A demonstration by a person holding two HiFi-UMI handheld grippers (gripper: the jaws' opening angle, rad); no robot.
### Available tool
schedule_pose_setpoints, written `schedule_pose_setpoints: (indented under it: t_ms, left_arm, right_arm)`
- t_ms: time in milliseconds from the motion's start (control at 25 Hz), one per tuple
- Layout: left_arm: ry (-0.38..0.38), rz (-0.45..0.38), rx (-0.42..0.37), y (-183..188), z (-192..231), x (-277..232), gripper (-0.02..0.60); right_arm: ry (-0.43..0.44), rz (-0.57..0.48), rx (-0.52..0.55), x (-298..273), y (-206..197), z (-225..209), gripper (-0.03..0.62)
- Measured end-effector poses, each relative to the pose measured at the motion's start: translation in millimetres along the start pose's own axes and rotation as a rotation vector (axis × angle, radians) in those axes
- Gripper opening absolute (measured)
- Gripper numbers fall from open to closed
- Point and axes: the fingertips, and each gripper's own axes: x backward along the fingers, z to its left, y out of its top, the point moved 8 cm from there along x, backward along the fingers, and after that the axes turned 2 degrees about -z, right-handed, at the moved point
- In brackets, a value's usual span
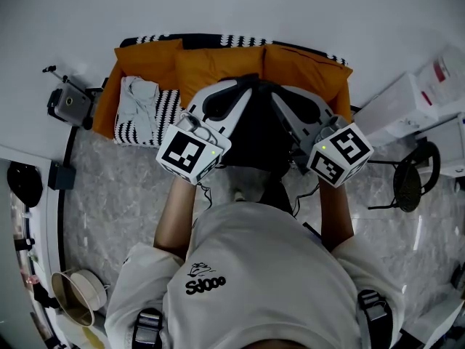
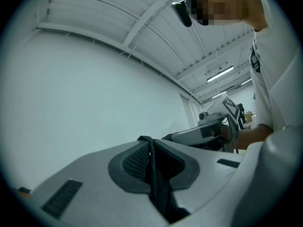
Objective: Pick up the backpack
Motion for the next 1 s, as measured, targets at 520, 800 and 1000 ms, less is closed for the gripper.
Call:
schedule_pose_setpoints:
  t_ms: [520,800,1000]
  left_arm:
    - [-0.012,0.032,0.01,-13,4,-5,0.043]
    - [-0.012,0.044,0.009,-14,1,-3,0.043]
    - [-0.013,0.052,0.011,-15,2,-3,0.043]
  right_arm:
    - [-0.024,0.04,-0.009,-4,-10,-7,0.055]
    - [-0.019,0.039,-0.024,-1,-14,-6,0.055]
    - [-0.014,0.045,-0.027,-3,-15,-7,0.055]
